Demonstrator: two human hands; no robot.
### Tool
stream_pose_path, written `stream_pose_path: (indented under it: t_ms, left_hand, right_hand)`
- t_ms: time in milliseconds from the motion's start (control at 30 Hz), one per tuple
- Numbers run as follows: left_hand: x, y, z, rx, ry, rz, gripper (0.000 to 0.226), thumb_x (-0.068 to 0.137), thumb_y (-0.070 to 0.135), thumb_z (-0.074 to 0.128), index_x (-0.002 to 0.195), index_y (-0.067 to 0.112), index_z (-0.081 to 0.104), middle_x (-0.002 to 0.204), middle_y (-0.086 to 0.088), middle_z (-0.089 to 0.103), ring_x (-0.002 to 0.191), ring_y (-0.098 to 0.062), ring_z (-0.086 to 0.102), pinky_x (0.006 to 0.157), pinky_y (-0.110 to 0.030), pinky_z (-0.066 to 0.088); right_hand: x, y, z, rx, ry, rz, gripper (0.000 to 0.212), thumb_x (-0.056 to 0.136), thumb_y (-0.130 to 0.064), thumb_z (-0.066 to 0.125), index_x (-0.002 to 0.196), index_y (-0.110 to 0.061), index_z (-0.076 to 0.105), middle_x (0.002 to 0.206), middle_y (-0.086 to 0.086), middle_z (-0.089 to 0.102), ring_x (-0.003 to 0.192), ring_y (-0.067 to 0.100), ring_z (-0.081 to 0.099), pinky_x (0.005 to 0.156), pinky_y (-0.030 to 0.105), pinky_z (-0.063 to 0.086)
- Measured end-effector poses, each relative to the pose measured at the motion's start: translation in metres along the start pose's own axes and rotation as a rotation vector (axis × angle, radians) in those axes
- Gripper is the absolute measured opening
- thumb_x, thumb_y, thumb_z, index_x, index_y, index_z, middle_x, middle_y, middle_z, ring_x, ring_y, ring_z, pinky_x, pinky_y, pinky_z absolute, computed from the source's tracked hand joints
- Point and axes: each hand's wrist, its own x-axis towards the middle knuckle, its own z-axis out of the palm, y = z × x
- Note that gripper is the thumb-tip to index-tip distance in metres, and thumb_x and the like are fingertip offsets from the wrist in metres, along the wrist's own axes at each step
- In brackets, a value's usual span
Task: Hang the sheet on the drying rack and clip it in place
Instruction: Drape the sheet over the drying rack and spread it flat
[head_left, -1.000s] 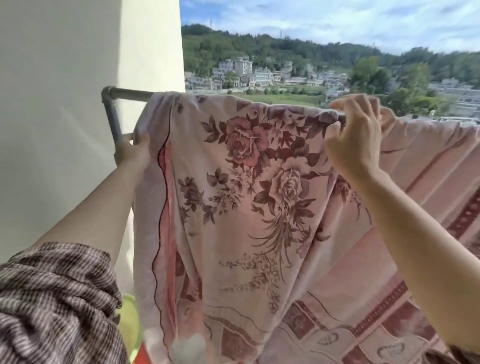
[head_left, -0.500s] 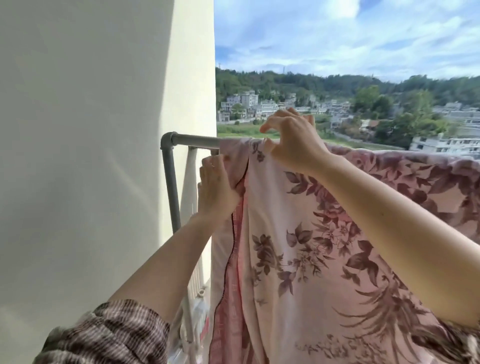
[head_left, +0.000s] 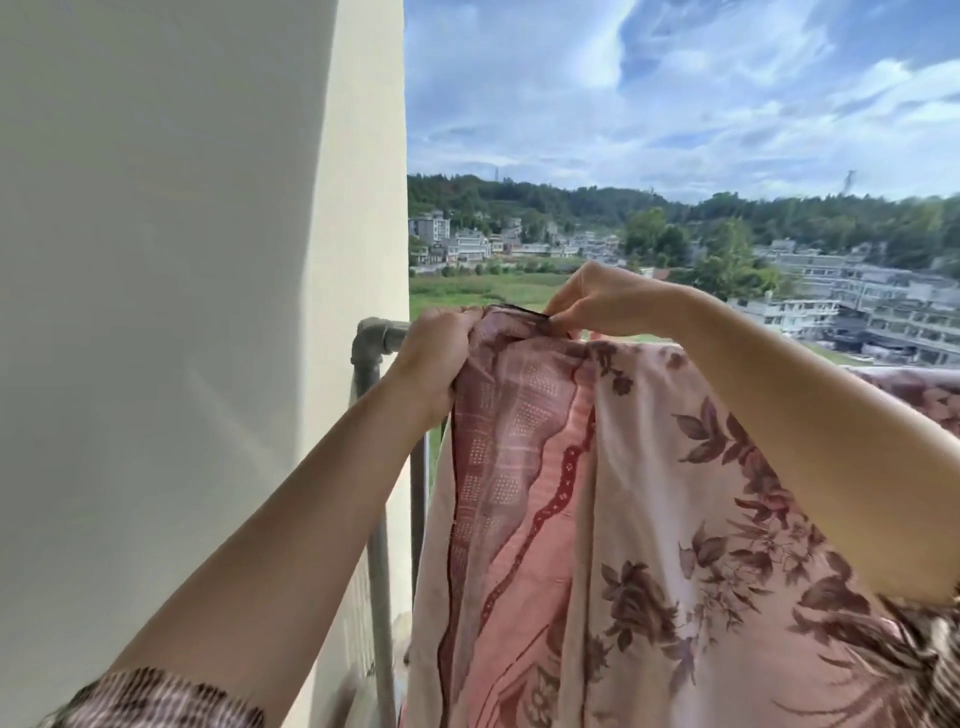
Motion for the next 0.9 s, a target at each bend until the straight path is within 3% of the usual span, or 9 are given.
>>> stream_pose_path:
  t_ms: [100, 167, 333, 467, 533, 633, 767, 833, 900]
  left_hand:
    - [0.005, 0.002, -0.017, -0.01, -0.126, -0.132, 0.03, 0.091, 0.024, 0.059, 0.068, 0.01, 0.072, 0.062, -0.005, 0.068, 0.053, -0.018, 0.063, 0.058, -0.027, 0.05]
    - [0.008, 0.0, -0.026, 0.093, -0.191, -0.154, 0.024, 0.09, 0.025, 0.061, 0.075, 0.008, 0.069, 0.068, -0.007, 0.067, 0.057, -0.018, 0.062, 0.059, -0.027, 0.049]
    - [0.023, -0.011, -0.055, 0.043, 0.046, -0.067, 0.022, 0.09, 0.022, 0.06, 0.099, 0.004, 0.07, 0.103, -0.019, 0.068, 0.082, -0.023, 0.064, 0.074, -0.034, 0.052]
    - [0.028, -0.017, -0.091, 0.023, 0.239, 0.061, 0.026, 0.09, 0.032, 0.054, 0.077, 0.015, 0.069, 0.092, -0.014, 0.063, 0.082, -0.024, 0.056, 0.076, -0.041, 0.045]
    - [0.031, -0.017, -0.113, 0.041, 0.359, 0.142, 0.029, 0.089, 0.036, 0.051, 0.077, 0.013, 0.066, 0.089, -0.011, 0.062, 0.082, -0.022, 0.057, 0.076, -0.039, 0.047]
    - [0.031, -0.032, -0.14, 0.134, 0.473, 0.104, 0.032, 0.09, 0.034, 0.049, 0.066, 0.016, 0.057, 0.073, -0.007, 0.055, 0.068, -0.021, 0.053, 0.065, -0.033, 0.045]
    - [0.023, -0.055, -0.149, 0.292, 0.365, -0.059, 0.032, 0.093, 0.039, 0.047, 0.071, 0.017, 0.056, 0.07, -0.001, 0.055, 0.062, -0.015, 0.052, 0.063, -0.028, 0.046]
    - [0.024, -0.05, -0.143, 0.246, 0.319, -0.038, 0.041, 0.087, 0.052, 0.051, 0.082, 0.014, 0.065, 0.079, -0.003, 0.063, 0.071, -0.018, 0.059, 0.072, -0.033, 0.051]
    - [0.031, -0.047, -0.135, 0.315, 0.311, 0.066, 0.035, 0.087, 0.048, 0.056, 0.081, 0.014, 0.064, 0.078, -0.004, 0.062, 0.07, -0.018, 0.058, 0.068, -0.033, 0.05]
  right_hand:
    - [0.021, -0.008, 0.007, -0.185, -0.063, 0.04, 0.02, 0.087, -0.005, 0.057, 0.088, -0.012, 0.076, 0.068, -0.013, 0.067, 0.066, 0.006, 0.057, 0.06, 0.017, 0.045]
    - [0.036, -0.015, 0.009, -0.278, -0.14, 0.093, 0.027, 0.086, 0.001, 0.052, 0.094, -0.011, 0.075, 0.08, -0.006, 0.073, 0.071, 0.014, 0.062, 0.069, 0.029, 0.056]
    - [0.082, -0.039, 0.032, -0.091, -0.019, 0.058, 0.019, 0.091, -0.001, 0.055, 0.102, -0.001, 0.071, 0.077, 0.008, 0.069, 0.056, 0.011, 0.059, 0.051, 0.02, 0.051]
    - [0.104, -0.07, 0.065, -0.107, 0.131, -0.084, 0.023, 0.09, -0.001, 0.05, 0.102, 0.004, 0.069, 0.072, 0.002, 0.058, 0.056, 0.007, 0.045, 0.041, 0.012, 0.036]
    - [0.105, -0.087, 0.07, 0.031, 0.234, -0.187, 0.021, 0.094, -0.01, 0.054, 0.106, -0.007, 0.07, 0.085, -0.002, 0.067, 0.063, 0.005, 0.054, 0.05, 0.006, 0.044]
    - [0.096, -0.102, 0.079, -0.104, -0.07, -0.216, 0.037, 0.099, -0.037, 0.044, 0.119, -0.014, 0.065, 0.109, 0.002, 0.066, 0.087, 0.012, 0.06, 0.084, 0.027, 0.05]
    - [0.093, -0.099, 0.081, -0.166, -0.116, -0.173, 0.054, 0.099, -0.049, 0.034, 0.115, -0.007, 0.064, 0.077, 0.002, 0.057, 0.056, 0.007, 0.056, 0.069, 0.029, 0.048]
    - [0.087, -0.094, 0.081, -0.21, -0.049, -0.201, 0.05, 0.098, -0.046, 0.04, 0.115, -0.006, 0.064, 0.087, 0.009, 0.065, 0.067, 0.016, 0.06, 0.069, 0.027, 0.051]
    - [0.074, -0.086, 0.081, -0.244, -0.001, -0.223, 0.046, 0.098, -0.043, 0.043, 0.116, -0.006, 0.064, 0.083, 0.003, 0.063, 0.057, 0.012, 0.055, 0.049, 0.017, 0.048]
